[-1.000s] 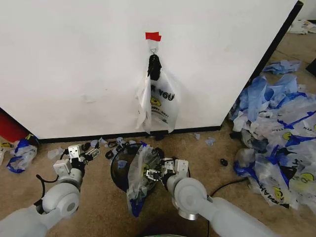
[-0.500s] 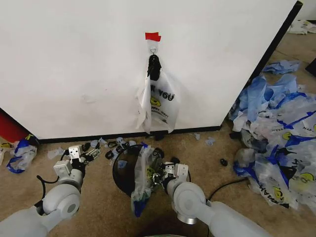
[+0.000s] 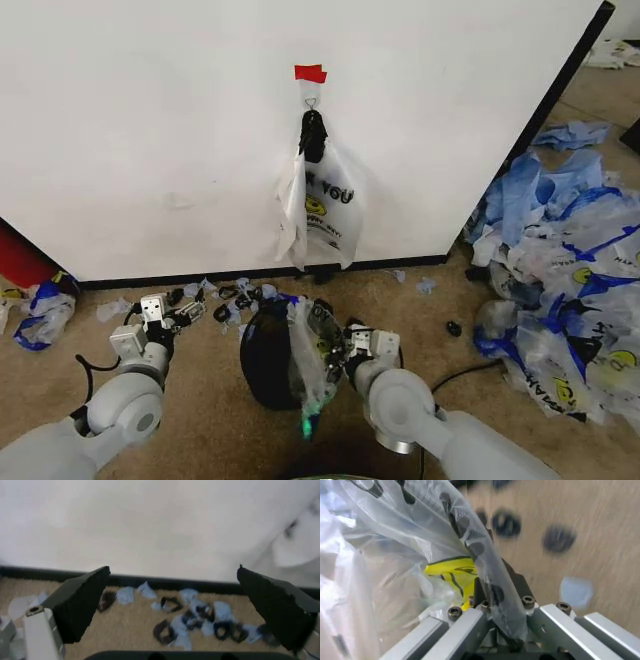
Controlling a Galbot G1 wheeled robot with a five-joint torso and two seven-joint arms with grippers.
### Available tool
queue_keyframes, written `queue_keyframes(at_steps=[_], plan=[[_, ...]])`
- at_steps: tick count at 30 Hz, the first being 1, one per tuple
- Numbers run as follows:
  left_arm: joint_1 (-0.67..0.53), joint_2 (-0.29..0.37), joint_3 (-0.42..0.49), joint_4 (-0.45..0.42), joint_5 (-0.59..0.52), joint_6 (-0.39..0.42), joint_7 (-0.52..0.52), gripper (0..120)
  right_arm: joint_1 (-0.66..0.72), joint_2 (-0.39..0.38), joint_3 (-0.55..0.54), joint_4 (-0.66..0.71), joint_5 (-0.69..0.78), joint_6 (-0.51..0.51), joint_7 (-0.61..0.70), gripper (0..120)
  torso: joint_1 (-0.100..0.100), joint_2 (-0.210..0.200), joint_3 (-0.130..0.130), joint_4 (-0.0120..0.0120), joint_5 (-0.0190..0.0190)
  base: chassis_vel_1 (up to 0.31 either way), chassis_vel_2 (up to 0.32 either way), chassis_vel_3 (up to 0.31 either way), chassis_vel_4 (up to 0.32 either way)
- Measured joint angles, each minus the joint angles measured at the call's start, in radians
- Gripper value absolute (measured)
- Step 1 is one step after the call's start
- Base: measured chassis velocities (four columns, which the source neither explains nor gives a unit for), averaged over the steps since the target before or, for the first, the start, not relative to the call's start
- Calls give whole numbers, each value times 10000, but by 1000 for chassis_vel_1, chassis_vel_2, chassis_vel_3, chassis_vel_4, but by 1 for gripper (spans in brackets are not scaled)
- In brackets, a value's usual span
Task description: Pick up the garbage bag from the wall and place it over the trash bin.
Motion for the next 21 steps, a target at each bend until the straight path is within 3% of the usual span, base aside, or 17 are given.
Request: queue_keyframes(at_steps=[1,4,8,15,21], plan=[[0,0,0,0,0,0,0,100,0,0,0,0,0,0,0,0,0,0,0,0,0,0,0,0,0],[-58,204,-185,-456,-183,-265,268,100,-412,-733,562,121,-1743,772,-1790,0,0,0,-1,0,-1,0,0,0,0],[-84,478,-471,-1285,-1202,-308,412,100,-712,-1233,1058,29,-3307,1755,-3132,0,0,0,-2,0,0,0,0,0,0],[-442,706,-662,-3595,-4164,-723,1859,100,-1321,-1548,2152,-909,-5972,4825,-6620,0,-1,0,-3,4,4,0,0,0,0],[-547,819,-768,-4041,-5898,-480,3356,100,-1504,-1530,2347,-1489,-6606,5951,-7637,0,-1,0,-2,1,-2,0,0,0,0]])
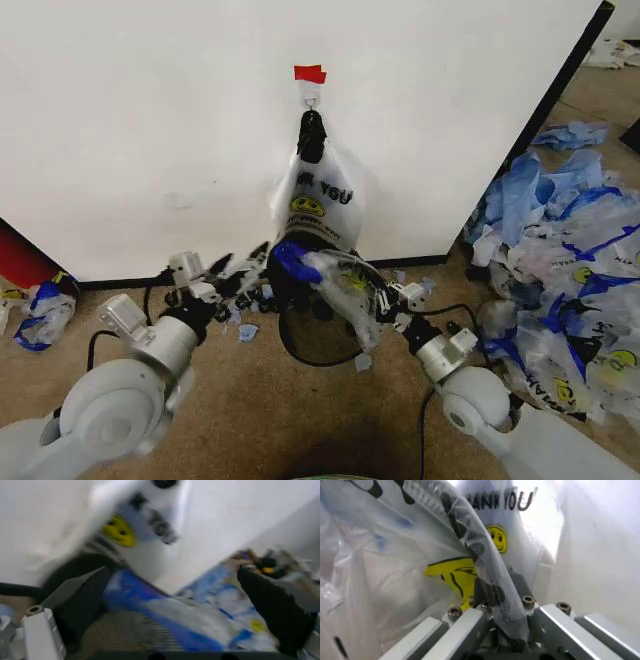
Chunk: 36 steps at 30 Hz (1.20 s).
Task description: Pick up the garbage bag from the wall and place it over the trash bin.
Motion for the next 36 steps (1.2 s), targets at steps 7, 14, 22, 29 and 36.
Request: queue_keyframes(at_steps=[7,14,22,29,36], plan=[[26,326,-393,343,-1220,790,2200,100,37,84,23,-316,95,277,-182,0,0,0,0,0,2,0,0,0,0],[-325,600,-286,807,-2282,1874,3626,100,143,114,18,-345,324,294,-188,0,0,0,0,0,3,0,0,0,0],[-560,729,67,1698,-2371,2146,4058,100,251,111,-124,-275,506,258,-244,0,0,0,0,1,0,0,0,0,0],[-539,631,116,2006,-2251,1978,3868,100,307,108,-247,-201,581,180,-322,0,0,0,0,-1,0,0,0,0,0],[-557,596,204,2020,-2206,1966,3777,100,306,141,-265,-182,561,147,-323,0,0,0,0,-2,0,0,0,0,0]])
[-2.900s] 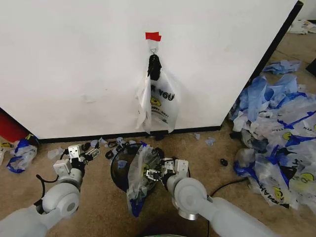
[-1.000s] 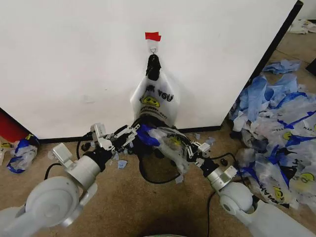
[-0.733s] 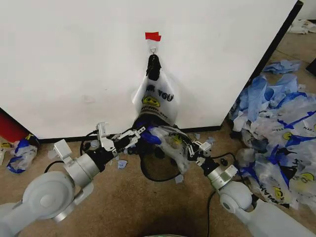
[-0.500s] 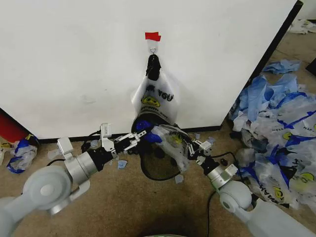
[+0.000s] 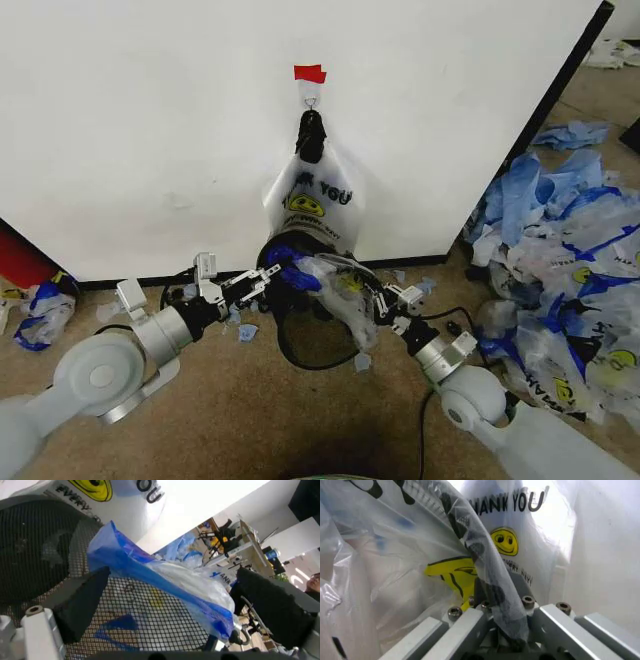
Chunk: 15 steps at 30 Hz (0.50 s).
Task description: Pick up the garbage bag from the wall and place it over the trash bin.
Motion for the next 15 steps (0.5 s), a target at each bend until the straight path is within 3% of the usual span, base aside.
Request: queue_keyframes(at_steps=[12,15], plan=[[4,-156,159,-168,17,-73,-180,94,3,67,-62,-98,-35,-5,-1,0,0,0,0,1,0,0,0,0,0],[-25,-199,194,-239,7,-122,-164,78,48,138,-125,-105,-38,-14,-2,0,0,0,0,1,1,0,0,0,0]])
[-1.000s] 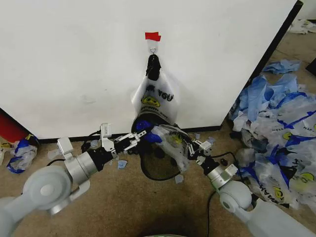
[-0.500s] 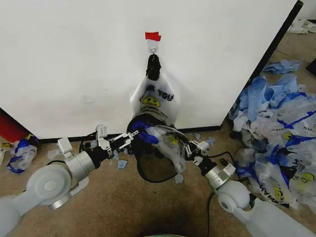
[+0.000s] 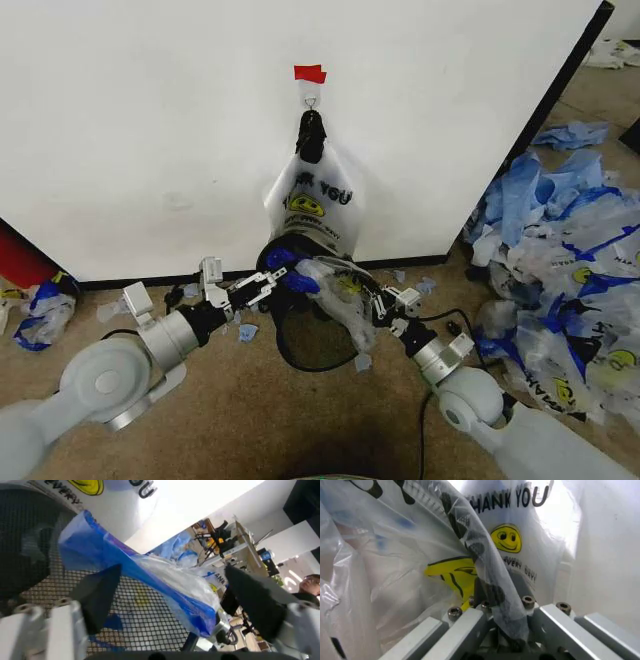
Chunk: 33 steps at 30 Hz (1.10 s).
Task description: Pick up the garbage bag from the wall and place it over the trash bin.
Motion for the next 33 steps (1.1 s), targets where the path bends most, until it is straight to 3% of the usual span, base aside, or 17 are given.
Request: queue_keyframes(at_steps=[22,33], plan=[[147,113,28,-291,-17,-190,-60,0,-11,139,-21,168,-84,-64,55,0,0,0,0,0,-1,0,0,0,0],[151,98,-12,-340,52,-437,-352,0,-119,-11,97,296,-47,-7,7,0,0,0,0,-1,-1,0,0,0,0]])
